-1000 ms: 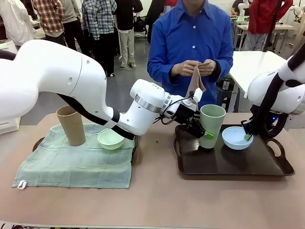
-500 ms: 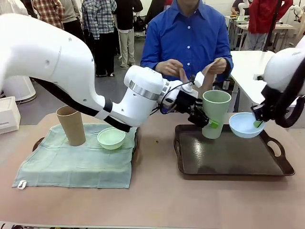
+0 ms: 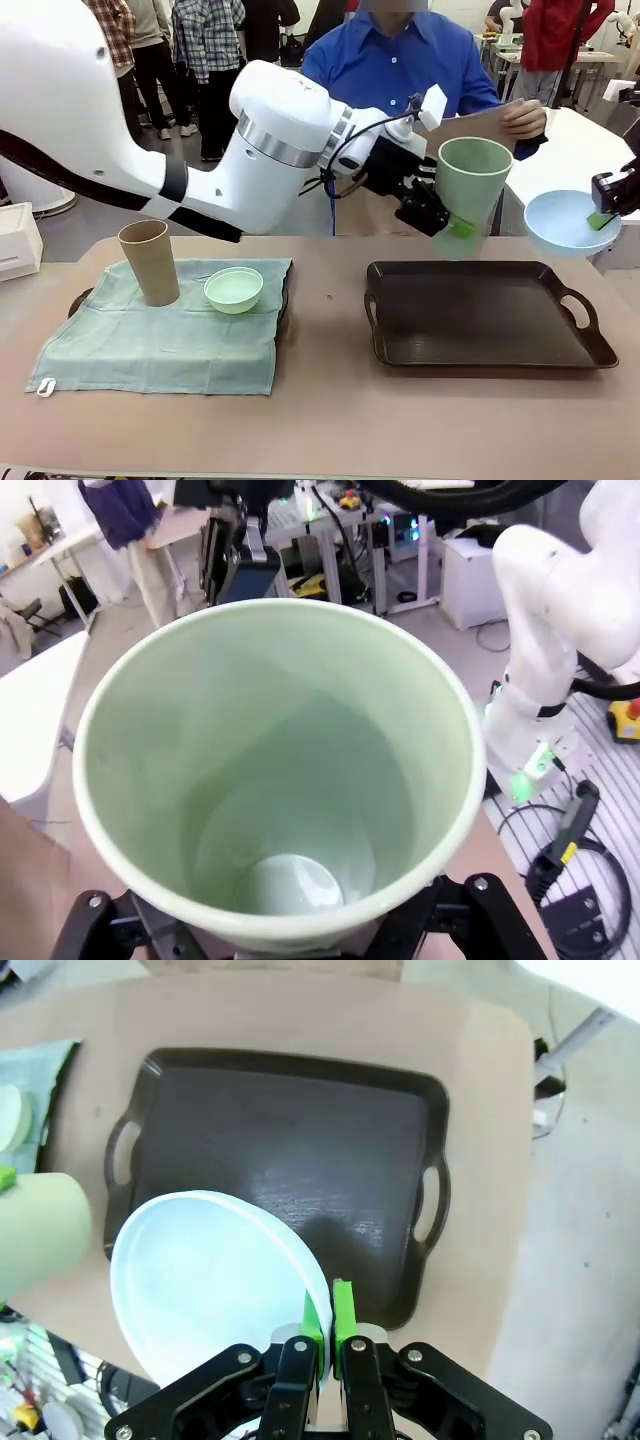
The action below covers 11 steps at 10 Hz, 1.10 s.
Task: Set up a tray with a mat and arrange the tableware.
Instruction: Pick up the Picnic Bowl and Reusable plastic cup from the Handle tray in front of the human's position and hold them in the air, then place the Picnic Bowl and Reusable plastic cup back onto the Handle tray in front of the human's position.
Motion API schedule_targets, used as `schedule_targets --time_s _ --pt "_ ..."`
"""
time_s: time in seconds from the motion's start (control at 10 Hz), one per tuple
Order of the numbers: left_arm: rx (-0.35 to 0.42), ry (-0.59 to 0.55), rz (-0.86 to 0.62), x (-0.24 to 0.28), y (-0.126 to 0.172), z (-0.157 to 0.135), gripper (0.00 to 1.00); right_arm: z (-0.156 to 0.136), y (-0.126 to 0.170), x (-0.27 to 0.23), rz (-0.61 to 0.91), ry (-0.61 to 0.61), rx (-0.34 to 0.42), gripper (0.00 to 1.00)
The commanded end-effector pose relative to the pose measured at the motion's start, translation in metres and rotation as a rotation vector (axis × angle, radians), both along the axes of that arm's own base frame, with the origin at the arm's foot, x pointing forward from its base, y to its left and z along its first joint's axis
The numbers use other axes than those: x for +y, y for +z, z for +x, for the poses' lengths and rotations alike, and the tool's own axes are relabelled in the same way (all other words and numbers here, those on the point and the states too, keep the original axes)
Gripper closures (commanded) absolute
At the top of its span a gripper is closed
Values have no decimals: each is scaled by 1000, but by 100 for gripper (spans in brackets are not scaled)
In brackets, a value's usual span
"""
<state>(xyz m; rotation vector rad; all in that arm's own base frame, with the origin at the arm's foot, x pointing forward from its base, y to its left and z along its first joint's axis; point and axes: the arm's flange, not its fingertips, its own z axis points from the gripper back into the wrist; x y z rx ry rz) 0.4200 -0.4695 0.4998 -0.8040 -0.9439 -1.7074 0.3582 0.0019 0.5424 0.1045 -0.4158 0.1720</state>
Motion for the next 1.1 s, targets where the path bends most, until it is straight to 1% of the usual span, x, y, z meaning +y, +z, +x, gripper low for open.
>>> schedule_targets --time_s 0.0,0.1,1.0 --pt "-11 46 33 13 -10 -14 100 19 -20 -3 -13 18 62 98" --pt "0 0 0 0 0 0 100 0 0 0 0 0 0 98" --pt "0 0 0 0 0 0 100 0 0 0 0 0 0 98"
